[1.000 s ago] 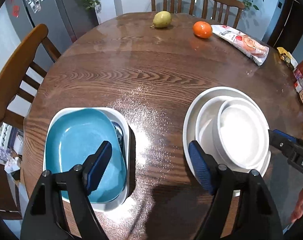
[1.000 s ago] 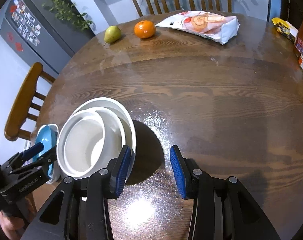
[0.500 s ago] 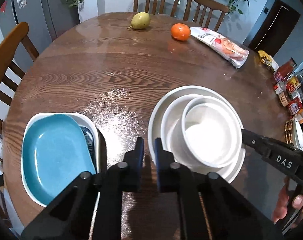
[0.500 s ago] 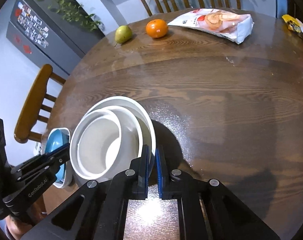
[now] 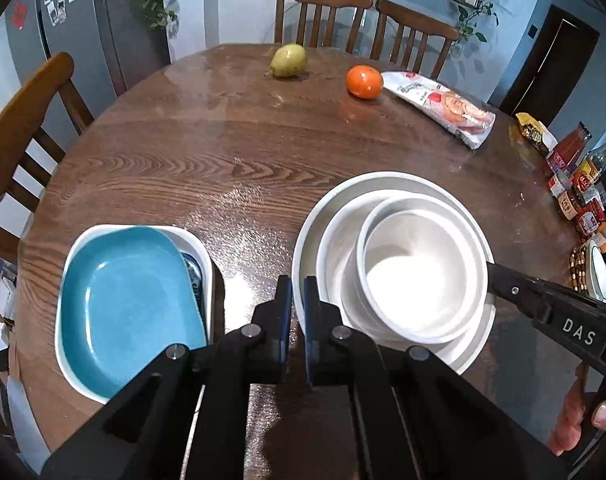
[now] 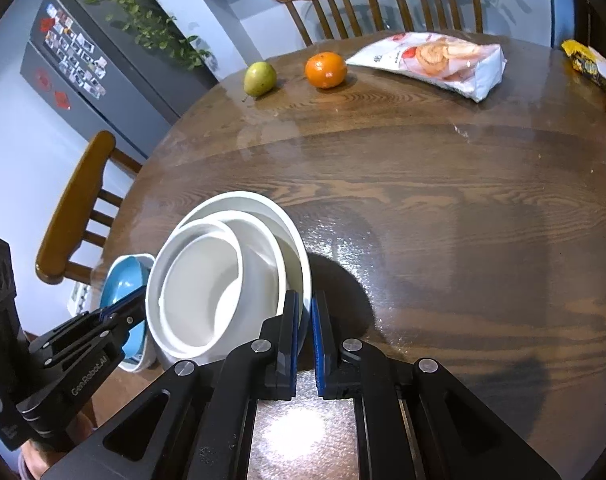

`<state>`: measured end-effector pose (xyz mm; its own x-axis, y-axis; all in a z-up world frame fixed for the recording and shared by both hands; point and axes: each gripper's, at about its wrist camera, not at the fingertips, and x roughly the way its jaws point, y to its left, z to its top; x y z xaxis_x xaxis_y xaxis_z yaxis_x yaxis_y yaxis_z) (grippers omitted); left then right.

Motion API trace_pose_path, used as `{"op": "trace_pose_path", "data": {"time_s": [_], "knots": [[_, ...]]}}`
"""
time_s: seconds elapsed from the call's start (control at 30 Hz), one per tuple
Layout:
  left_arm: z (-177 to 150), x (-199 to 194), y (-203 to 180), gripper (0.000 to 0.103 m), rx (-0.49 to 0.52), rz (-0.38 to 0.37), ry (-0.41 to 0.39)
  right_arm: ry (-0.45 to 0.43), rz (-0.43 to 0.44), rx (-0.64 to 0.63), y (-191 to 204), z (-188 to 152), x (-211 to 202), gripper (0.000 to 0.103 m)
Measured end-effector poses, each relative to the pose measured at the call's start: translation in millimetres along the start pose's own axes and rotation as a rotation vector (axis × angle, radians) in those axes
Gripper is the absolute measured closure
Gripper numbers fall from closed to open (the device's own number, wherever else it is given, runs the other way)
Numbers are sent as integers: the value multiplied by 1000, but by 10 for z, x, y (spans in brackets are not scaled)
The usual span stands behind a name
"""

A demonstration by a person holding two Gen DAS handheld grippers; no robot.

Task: Organize plates and bowls
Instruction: 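Carry the nested white bowls with both tools onto the teal dish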

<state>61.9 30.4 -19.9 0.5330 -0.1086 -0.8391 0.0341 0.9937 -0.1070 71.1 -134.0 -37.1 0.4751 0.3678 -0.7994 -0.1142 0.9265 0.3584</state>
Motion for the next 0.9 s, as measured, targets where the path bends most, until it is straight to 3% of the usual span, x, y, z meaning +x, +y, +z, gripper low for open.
{"op": "trace_pose_path", "data": {"time_s": [0.47, 0.9], "knots": [[14, -324, 58, 103, -6, 18, -84, -67, 21, -38, 236, 4, -293, 94], [-67, -567, 405, 103, -66, 66, -127, -65, 63, -106, 638, -14, -267, 94]]}}
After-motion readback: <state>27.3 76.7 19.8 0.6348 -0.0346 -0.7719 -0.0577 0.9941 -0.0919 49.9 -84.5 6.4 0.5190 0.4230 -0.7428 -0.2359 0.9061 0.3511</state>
